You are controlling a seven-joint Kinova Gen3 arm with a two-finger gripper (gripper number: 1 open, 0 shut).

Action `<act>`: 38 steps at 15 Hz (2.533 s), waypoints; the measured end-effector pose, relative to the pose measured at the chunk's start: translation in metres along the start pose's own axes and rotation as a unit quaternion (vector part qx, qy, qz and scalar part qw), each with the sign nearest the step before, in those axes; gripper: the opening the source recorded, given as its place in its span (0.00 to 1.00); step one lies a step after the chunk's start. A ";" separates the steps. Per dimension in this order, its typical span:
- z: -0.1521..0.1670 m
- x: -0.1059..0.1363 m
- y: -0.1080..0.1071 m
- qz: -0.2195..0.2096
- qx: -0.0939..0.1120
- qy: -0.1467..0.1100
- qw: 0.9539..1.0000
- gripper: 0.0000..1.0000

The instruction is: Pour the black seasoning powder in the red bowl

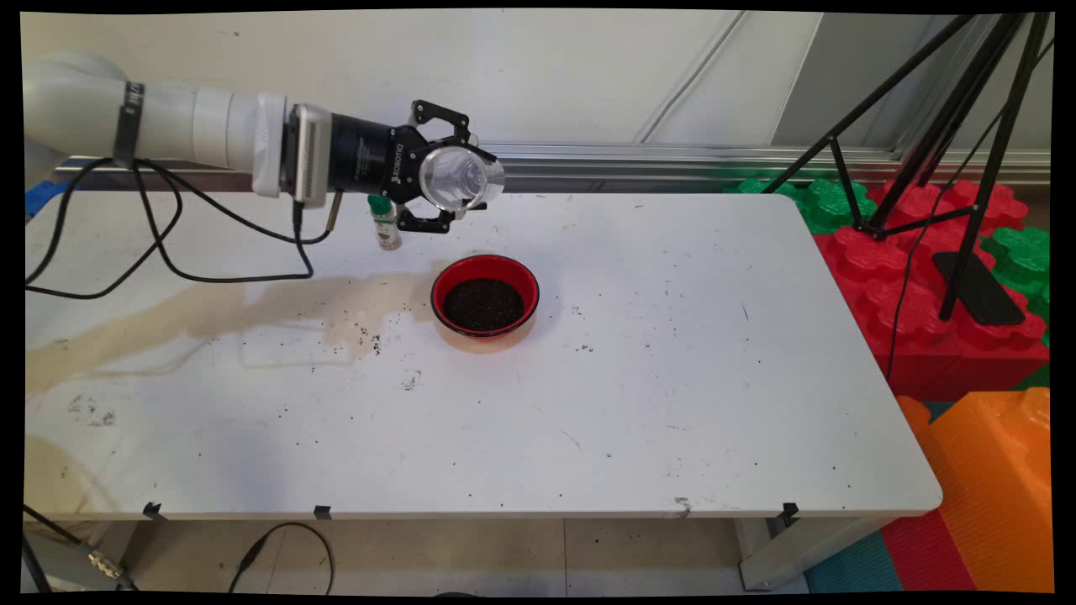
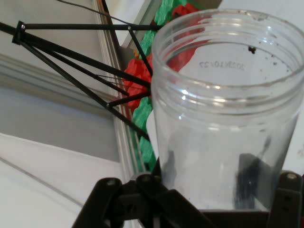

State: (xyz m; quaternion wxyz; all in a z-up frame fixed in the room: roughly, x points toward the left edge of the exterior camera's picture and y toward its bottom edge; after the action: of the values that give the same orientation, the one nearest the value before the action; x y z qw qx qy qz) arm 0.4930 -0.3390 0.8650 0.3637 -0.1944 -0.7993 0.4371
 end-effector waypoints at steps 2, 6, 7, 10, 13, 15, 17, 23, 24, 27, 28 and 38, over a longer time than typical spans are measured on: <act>-0.005 0.004 -0.002 -0.037 -0.005 0.010 0.999 0.00; -0.013 0.011 -0.004 -0.095 -0.015 0.026 0.995 0.00; -0.015 0.013 -0.003 -0.115 -0.019 0.031 0.993 0.00; -0.022 0.017 -0.003 -0.164 -0.028 0.044 0.985 0.00; -0.026 0.020 -0.001 -0.202 -0.038 0.055 0.977 0.00; -0.029 0.022 0.000 -0.225 -0.046 0.062 0.971 0.00; -0.031 0.023 0.003 -0.248 -0.053 0.069 0.965 0.00; -0.035 0.026 0.016 -0.317 -0.082 0.085 0.941 0.00; -0.035 0.027 0.019 -0.326 -0.087 0.087 0.937 0.00; -0.033 0.027 0.033 -0.350 -0.104 0.094 0.926 0.00; -0.033 0.027 0.035 -0.354 -0.107 0.095 0.924 0.00; -0.015 0.023 0.081 -0.403 -0.146 0.093 0.899 0.00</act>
State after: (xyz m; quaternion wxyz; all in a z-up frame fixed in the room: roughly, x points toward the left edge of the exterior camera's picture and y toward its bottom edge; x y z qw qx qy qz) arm 0.4887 -0.2722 0.8118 0.5492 0.0541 -0.8265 0.1114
